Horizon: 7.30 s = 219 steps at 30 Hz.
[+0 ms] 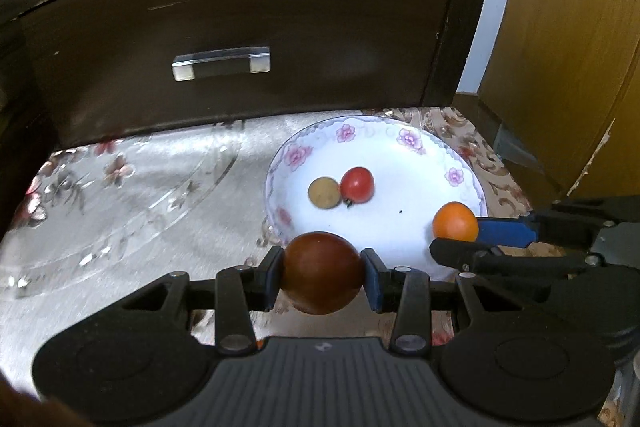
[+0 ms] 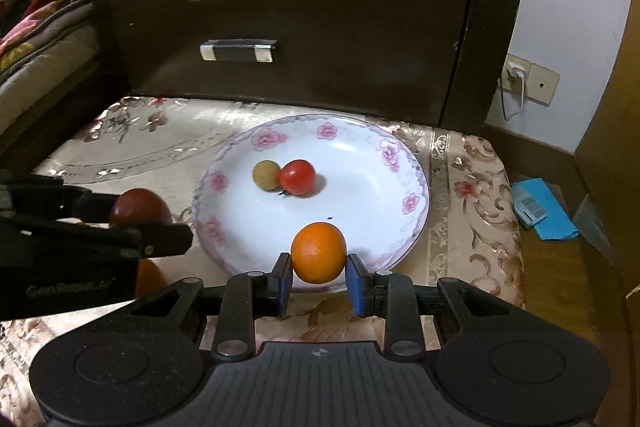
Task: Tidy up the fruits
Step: 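Lift both fruits over the white bowl and open both tools, then move left tool to red tomato while right tool moves to another orange, then close left tool on red tomato while right tool grasps the orange, then carry both fruits into the white bowl and open both tools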
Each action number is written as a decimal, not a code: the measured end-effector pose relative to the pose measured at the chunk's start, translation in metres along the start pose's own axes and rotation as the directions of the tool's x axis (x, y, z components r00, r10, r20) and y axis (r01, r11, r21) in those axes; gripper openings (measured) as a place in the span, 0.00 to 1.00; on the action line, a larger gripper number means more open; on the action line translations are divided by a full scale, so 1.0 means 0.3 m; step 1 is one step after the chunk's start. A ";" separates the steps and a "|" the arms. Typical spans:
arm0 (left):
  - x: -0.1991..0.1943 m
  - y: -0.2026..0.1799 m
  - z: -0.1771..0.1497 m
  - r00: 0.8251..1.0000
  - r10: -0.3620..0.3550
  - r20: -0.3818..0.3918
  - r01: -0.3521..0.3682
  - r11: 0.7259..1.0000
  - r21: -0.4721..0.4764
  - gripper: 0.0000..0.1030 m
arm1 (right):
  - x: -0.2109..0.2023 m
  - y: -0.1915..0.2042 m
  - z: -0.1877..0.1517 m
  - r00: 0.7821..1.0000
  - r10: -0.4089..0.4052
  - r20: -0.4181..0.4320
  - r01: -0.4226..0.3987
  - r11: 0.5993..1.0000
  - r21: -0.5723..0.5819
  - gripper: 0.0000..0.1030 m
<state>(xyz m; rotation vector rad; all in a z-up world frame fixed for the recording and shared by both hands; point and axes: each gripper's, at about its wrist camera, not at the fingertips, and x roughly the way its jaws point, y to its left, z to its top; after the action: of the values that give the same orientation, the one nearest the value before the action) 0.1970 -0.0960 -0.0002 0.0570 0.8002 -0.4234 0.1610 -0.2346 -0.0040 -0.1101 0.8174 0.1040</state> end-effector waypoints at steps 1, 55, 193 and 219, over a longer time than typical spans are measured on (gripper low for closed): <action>0.012 -0.003 0.005 1.000 0.000 -0.002 0.000 1.000 0.002 0.47 | 0.004 -0.002 0.003 1.000 -0.001 0.001 0.001 1.000 -0.002 0.22; -0.253 0.187 -0.123 0.991 0.127 0.039 -0.127 0.992 -0.024 0.55 | -0.081 0.186 -0.029 0.991 0.133 0.013 -0.131 0.987 -0.097 0.31; 0.039 -0.018 0.002 0.999 -0.029 -0.016 0.031 0.995 0.095 0.36 | -0.008 -0.006 0.010 1.000 0.018 -0.015 -0.018 1.000 -0.015 0.25; 0.048 -0.024 0.025 1.000 0.010 0.002 -0.010 0.995 0.099 0.37 | 0.043 -0.027 0.032 1.000 0.005 0.005 -0.004 1.000 -0.019 0.30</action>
<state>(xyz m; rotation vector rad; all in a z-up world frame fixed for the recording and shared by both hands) 0.2081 -0.1092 -0.0043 0.1523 0.7765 -0.4536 0.1779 -0.2408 -0.0064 -0.1262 0.8122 0.1163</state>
